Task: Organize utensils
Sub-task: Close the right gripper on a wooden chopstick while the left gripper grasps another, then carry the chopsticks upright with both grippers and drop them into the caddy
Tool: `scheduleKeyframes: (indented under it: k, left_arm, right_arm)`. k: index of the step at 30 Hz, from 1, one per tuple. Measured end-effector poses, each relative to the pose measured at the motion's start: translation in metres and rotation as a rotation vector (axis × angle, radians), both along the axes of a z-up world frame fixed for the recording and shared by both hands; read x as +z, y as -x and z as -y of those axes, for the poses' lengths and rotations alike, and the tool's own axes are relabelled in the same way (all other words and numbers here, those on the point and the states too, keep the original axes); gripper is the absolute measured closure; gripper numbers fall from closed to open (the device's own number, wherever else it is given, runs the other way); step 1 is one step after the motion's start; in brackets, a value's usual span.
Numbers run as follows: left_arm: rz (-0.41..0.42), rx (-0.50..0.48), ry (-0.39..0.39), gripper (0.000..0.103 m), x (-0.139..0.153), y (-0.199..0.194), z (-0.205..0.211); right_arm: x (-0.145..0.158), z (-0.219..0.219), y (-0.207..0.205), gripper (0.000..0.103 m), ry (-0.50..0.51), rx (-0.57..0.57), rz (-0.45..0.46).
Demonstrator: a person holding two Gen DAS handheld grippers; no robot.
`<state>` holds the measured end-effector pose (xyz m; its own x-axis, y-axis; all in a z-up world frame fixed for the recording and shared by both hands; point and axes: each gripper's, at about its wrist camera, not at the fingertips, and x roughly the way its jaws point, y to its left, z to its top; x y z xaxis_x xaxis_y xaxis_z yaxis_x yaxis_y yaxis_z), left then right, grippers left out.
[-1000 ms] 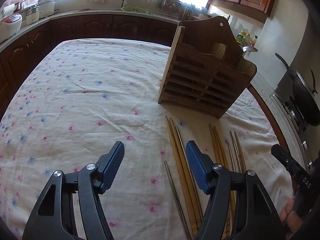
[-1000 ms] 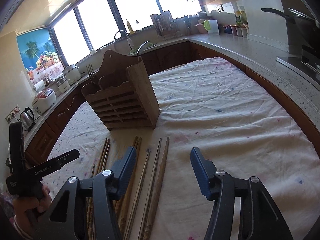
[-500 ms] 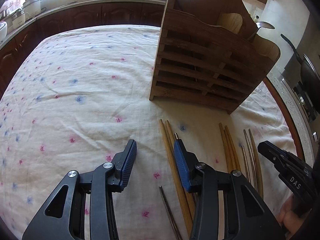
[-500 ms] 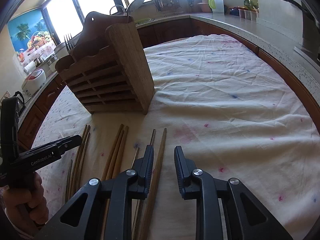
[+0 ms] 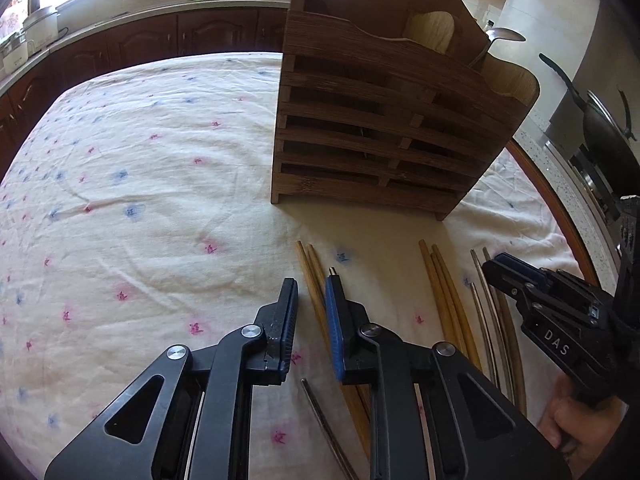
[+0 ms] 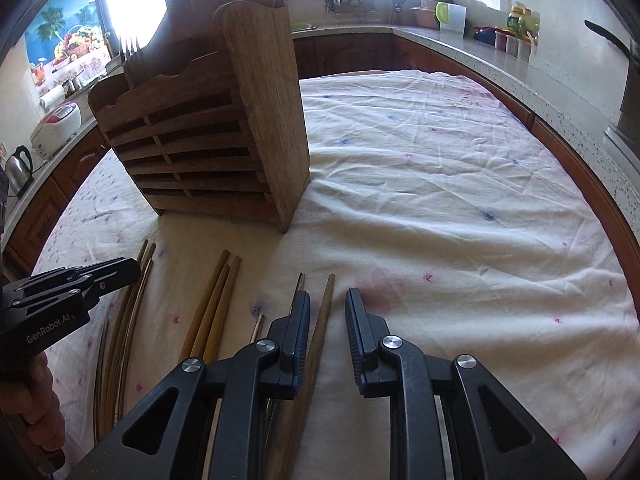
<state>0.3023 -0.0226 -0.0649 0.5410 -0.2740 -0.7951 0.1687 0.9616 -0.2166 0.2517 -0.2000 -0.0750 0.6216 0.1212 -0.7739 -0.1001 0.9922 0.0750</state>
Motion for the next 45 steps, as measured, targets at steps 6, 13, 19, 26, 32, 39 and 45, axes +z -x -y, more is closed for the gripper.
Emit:
scheduleKeyframes:
  k: [6,13,19,26,32,39,45]
  left_arm:
    - [-0.025,-0.005,0.025,0.091,0.0,0.0,-0.011]
    - [0.007,-0.024,-0.12,0.094,0.002,-0.005,0.017]
    - [0.007,-0.031,-0.097,0.098,0.007,-0.005,0.013]
    - [0.11,-0.023,0.005,0.099,0.048,0.029,0.008]
    - [0.218,-0.033,0.102,0.099,0.099,0.067,-0.011]
    - [0.317,-0.03,0.177,0.099,0.142,0.102,-0.028]
    - [0.398,-0.013,0.201,0.099,0.17,0.119,-0.044]
  right_arm:
    - [-0.001,0.009,0.0,0.083,-0.063,-0.002,-0.005]
    - [-0.001,-0.006,0.0,0.083,0.026,0.006,0.002]
    - [-0.001,-0.001,-0.001,0.096,-0.002,0.003,-0.001]
    - [0.024,0.016,0.022,0.098,-0.144,-0.014,0.033]
    - [0.069,0.021,0.055,0.098,-0.213,0.01,0.131]
    - [0.127,0.024,0.089,0.098,-0.253,0.033,0.272]
    - [0.168,0.027,0.105,0.098,-0.266,0.035,0.389]
